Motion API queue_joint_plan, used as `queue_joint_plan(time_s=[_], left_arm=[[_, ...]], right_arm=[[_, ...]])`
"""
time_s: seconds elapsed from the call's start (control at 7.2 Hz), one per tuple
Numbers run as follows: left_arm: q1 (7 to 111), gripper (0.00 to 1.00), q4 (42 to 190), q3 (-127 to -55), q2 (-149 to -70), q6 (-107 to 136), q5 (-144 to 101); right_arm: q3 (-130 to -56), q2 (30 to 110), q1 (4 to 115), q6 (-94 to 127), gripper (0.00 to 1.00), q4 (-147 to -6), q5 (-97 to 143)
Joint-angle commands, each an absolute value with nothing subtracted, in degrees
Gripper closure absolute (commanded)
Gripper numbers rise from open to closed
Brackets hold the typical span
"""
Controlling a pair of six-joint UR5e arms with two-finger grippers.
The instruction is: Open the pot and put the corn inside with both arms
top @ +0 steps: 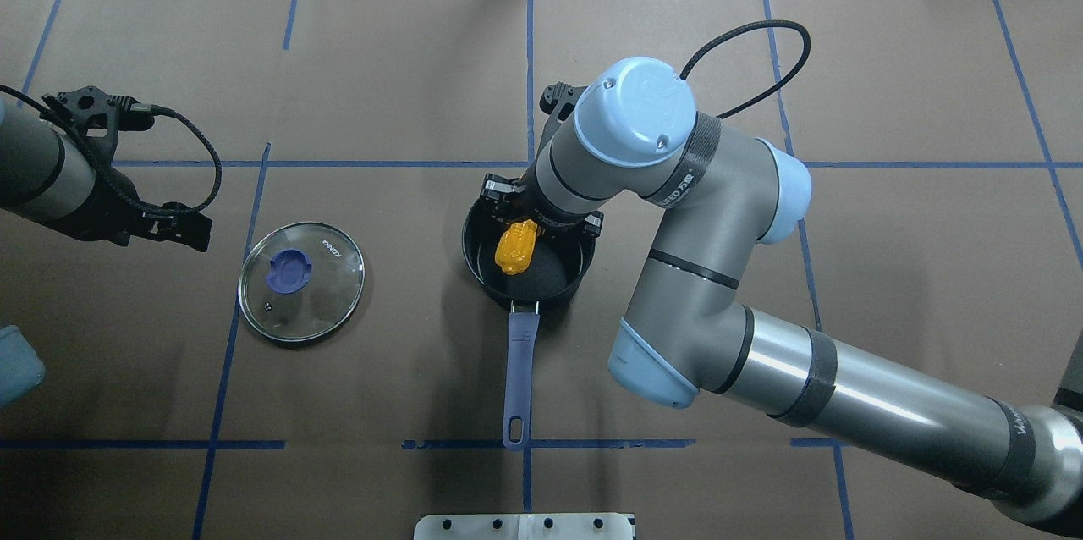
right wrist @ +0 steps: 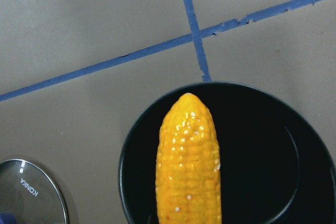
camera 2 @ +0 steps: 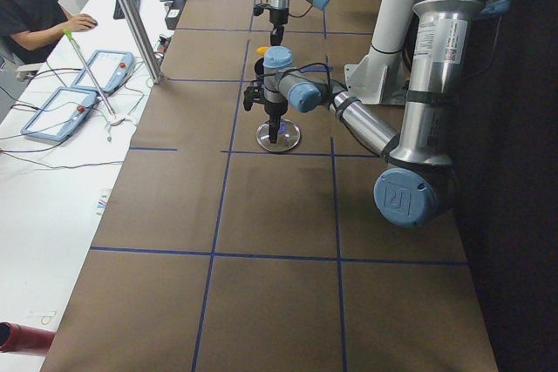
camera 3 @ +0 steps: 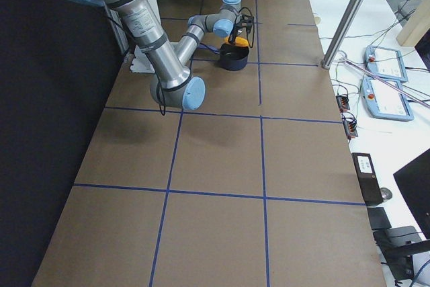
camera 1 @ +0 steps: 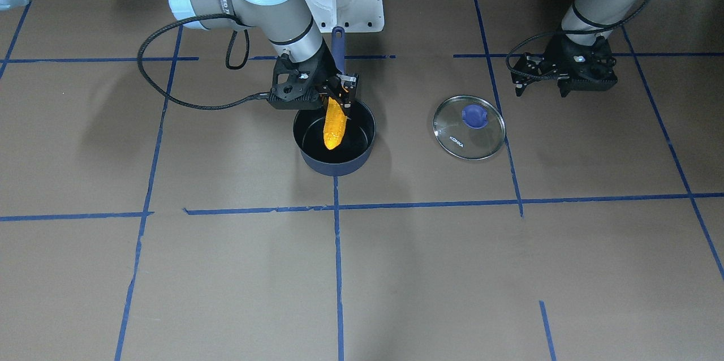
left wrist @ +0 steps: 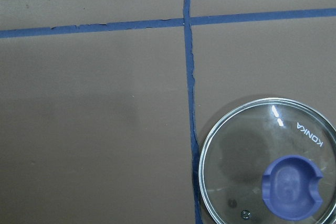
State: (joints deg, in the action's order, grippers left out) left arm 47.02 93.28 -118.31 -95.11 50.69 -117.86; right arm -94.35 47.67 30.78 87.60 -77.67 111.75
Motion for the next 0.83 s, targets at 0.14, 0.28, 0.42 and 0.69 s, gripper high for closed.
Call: queue_joint_plan(time_s=[0.14,0.28,0.42,0.69], left_arm=[[47.0,0.00,93.3,-118.5,-95.2,51.0,-117.9],[47.0,0.00,93.2,-118.5,-95.1,51.0,-117.9],[47.0,0.00,93.2,-118.5,-95.0,51.0,-117.8],[47.5,0.00,93.1,-118.4,-94.7,50.0,-117.9]], right_arm=[[-94.0,48.1,29.6,87.4,0.01,-77.8,111.4],[-94.0,48.1,29.6,87.4,0.00,-77.8,111.4],[-94.6,48.3,29.9,87.2,0.00,-77.8,111.7],[-104.5,59.7,33.7,84.7,0.00,-78.0,115.3]])
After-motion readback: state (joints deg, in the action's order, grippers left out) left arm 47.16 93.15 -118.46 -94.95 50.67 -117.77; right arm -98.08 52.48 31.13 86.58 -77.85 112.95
